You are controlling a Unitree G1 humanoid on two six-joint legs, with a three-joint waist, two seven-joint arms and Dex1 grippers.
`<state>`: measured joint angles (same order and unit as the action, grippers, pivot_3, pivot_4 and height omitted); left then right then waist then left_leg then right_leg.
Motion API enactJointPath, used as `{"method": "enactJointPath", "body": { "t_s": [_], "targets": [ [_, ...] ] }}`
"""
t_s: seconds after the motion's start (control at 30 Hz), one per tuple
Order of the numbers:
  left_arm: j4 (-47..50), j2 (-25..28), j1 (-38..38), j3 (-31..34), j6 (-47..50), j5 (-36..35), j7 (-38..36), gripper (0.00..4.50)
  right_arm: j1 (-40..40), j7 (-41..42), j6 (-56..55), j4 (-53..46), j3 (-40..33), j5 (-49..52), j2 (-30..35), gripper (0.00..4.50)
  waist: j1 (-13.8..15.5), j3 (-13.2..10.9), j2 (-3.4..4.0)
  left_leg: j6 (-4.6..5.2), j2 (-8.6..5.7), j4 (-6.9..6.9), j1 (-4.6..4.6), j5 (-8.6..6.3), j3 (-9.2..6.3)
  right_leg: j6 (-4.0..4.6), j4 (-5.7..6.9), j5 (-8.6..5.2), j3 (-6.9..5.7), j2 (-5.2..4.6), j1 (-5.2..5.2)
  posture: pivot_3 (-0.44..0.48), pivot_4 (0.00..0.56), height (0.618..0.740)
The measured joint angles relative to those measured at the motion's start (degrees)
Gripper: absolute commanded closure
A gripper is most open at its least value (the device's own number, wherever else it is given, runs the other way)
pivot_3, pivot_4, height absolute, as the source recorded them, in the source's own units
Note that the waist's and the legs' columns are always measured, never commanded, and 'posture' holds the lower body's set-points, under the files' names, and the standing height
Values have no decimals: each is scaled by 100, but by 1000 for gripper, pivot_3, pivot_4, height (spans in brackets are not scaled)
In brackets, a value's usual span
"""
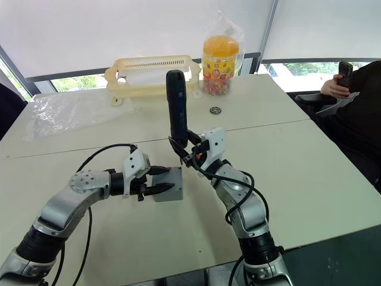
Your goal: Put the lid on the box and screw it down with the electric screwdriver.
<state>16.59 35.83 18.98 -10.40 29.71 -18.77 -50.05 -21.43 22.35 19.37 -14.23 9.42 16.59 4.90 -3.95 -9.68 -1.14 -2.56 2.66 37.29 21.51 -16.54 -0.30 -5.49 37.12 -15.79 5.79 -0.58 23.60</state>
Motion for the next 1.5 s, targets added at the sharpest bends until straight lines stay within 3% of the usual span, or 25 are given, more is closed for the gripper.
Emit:
{"method": "enactJointPath", "body": {
  "t_s": [1.5],
  "targets": [
    [0,-1,-6,2,-9,0,1,1931,204,-47,161,-443,212,0,-30,2734,1,0,0,0,0,-4,0,0,0,2,-2,-1,0,0,2,0,150,740]
  ]
}}
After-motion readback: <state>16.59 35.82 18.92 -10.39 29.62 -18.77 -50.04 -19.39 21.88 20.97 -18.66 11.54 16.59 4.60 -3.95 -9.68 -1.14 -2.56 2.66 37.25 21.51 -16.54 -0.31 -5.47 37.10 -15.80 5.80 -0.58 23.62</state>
